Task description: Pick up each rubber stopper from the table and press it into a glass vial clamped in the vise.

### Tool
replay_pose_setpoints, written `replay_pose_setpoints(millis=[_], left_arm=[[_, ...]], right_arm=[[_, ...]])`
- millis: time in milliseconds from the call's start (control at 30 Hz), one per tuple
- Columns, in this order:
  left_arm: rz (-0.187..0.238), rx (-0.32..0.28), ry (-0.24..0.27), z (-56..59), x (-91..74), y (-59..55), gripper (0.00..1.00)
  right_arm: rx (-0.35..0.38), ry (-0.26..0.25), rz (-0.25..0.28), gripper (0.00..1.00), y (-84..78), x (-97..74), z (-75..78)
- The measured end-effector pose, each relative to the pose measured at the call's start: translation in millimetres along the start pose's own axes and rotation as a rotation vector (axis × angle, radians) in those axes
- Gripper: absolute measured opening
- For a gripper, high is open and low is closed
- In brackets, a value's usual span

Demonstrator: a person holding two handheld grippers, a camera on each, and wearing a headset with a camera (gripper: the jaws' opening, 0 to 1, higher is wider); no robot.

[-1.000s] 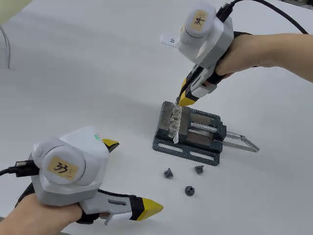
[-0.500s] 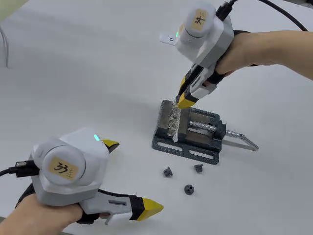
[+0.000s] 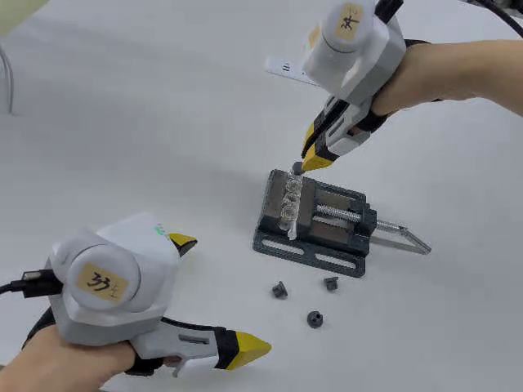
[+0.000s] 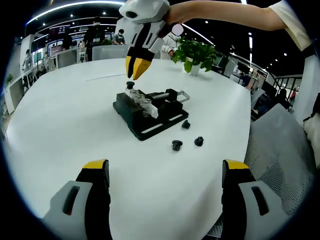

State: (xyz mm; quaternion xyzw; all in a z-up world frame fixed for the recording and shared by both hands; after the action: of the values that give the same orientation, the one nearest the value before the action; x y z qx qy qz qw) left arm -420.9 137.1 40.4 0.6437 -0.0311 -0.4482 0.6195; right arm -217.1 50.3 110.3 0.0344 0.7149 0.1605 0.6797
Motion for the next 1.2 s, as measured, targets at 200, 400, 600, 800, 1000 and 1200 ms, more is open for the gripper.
replay_pose_setpoints(millis=[200,400,600,800,1000,1200], left_arm=[[-0.005,-0.001,-0.001,1.0,-0.1,-1.5,0.92],[-0.008,-0.006,-0.002,0.8,-0.5,-3.6,0.92],[-0.008,-0.007,-0.005,0.6,0.3,-4.1,0.92],[-0.008,-0.011,-0.005,1.6,0.8,-4.4,0.92],[-0.009,-0.015,-0.004,2.5,0.8,-5.2,0.92],[-0.010,-0.018,-0.006,3.4,1.4,-6.6,0.92]], right_arm=[[0.000,0.007,-0.005,0.01,-1.9,4.8,2.6],[0.004,0.011,0.000,0.01,-1.8,6.4,3.8],[0.000,0.001,-0.003,0.00,-1.5,8.4,2.0],[-0.002,0.004,-0.007,0.00,-1.1,8.4,0.7],[-0.022,-0.005,-0.020,0.00,0.0,8.9,-0.9],[-0.030,-0.018,-0.034,0.00,1.4,9.6,-1.0]])
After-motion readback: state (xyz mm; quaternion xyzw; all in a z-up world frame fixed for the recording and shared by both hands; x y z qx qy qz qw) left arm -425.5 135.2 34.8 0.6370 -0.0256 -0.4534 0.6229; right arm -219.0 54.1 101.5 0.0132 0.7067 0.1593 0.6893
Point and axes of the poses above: the centre of the closed fingertips' face, and the gripper's own axes: x roughly forward along the fingers, z roughly to its right, y roughly out of its top, the point moved 7 cm from there along -x, roughly backward along the fingers, and after that the axes turned 3 degrees about x, right-handed, at the moved point
